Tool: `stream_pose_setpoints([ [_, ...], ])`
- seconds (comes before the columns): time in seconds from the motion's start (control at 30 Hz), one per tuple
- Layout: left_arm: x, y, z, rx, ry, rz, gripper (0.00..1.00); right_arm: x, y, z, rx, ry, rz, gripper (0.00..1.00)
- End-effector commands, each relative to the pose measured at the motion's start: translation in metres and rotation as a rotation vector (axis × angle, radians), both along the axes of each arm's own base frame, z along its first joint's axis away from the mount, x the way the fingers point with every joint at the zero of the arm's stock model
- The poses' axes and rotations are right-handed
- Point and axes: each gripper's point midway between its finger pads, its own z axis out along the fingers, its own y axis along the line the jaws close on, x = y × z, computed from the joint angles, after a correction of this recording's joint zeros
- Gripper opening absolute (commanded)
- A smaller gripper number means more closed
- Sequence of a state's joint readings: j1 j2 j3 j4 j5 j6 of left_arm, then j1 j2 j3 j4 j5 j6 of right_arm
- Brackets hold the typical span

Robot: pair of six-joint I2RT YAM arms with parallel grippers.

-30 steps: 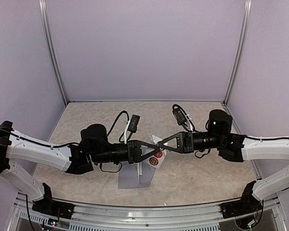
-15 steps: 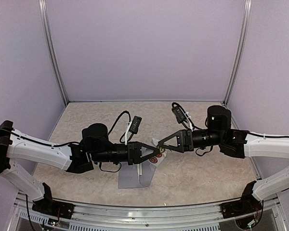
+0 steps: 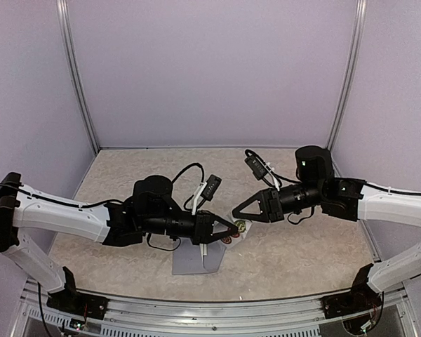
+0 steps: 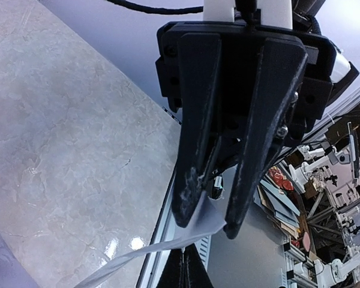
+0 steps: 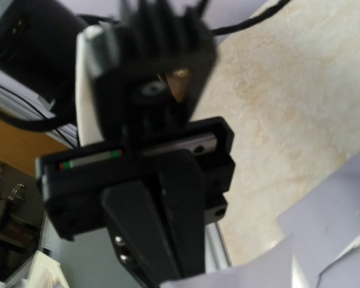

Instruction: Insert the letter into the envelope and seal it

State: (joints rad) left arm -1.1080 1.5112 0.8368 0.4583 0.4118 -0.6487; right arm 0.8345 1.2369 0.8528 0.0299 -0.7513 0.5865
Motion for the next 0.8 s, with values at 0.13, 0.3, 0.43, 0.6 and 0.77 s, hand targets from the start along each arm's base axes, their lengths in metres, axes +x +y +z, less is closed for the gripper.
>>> stream_pose_setpoints([
  [0.13, -0.004, -0.007, -0.001, 0.019, -0.019, -0.027, 0.00, 0.006, 0.001, -0.009, -0.037, 0.011, -0.005, 0.00],
  [0.3, 0.000, -0.004, -0.004, 0.035, -0.023, 0.004, 0.00, 0.020, -0.007, -0.022, -0.116, -0.001, -0.109, 0.00],
  [0.43, 0.000, -0.001, -0.003, 0.032, -0.025, 0.015, 0.00, 0.035, -0.016, -0.027, -0.175, -0.015, -0.211, 0.00],
  [0.6, 0.000, -0.002, -0.002, 0.028, -0.029, 0.015, 0.00, 0.042, -0.020, -0.032, -0.217, -0.011, -0.262, 0.00],
  [0.77, 0.001, -0.002, -0.003, 0.029, -0.027, 0.018, 0.00, 0.047, -0.023, -0.034, -0.236, -0.007, -0.301, 0.00],
])
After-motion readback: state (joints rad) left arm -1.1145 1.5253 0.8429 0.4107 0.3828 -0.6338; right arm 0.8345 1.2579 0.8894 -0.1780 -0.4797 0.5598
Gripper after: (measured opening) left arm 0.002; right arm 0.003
